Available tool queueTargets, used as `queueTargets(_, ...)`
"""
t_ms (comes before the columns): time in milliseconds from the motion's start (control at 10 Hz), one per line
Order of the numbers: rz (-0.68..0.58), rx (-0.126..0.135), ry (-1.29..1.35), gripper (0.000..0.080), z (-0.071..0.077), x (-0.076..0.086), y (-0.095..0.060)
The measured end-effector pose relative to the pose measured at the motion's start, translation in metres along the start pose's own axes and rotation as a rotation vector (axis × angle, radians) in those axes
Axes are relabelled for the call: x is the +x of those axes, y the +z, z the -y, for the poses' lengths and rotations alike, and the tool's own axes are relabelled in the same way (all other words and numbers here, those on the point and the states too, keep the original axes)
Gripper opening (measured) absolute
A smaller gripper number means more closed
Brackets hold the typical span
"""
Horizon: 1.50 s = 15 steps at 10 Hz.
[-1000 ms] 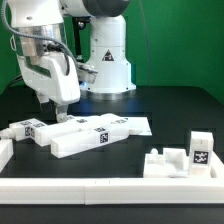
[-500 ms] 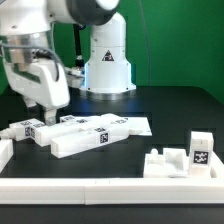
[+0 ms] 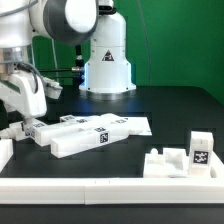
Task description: Assemble chair
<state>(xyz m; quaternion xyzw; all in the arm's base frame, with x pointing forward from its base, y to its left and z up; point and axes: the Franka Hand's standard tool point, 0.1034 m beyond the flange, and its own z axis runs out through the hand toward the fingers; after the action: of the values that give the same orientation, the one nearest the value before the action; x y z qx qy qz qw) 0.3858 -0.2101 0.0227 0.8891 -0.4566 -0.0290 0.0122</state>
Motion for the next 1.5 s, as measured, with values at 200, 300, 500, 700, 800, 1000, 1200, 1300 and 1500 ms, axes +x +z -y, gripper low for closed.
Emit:
queueTargets(200,0.005,-0.020,-0.001,0.0649,-0.004,-0.002,0.008)
queueTargets(300,0.010,-0.024,-0.002,0.0649,-0.003,-0.005,0.011)
queueTargets(500,0.014,-0.026,-0.008,0.0649,-0.002,-0.007,0.013)
queueTargets(700,0.015,-0.027,-0.008,0.0397,-0.002,-0.007,0.013)
queueTargets(800,0.015,-0.027,-0.008,0.0397,-0.002,-0.007,0.013)
queueTargets(1000,0.015,-0.027,-0.009,0.0282,-0.002,-0.007,0.013)
queueTargets(1200,0.021,-0.023,-0.007,0.0282,-0.003,-0.004,0.010)
queueTargets(1300,0.040,-0.008,0.002,0.0282,-0.002,-0.005,0.005)
queueTargets(1500,0.087,0.049,0.103,0.0282,0.014,-0.012,-0.021)
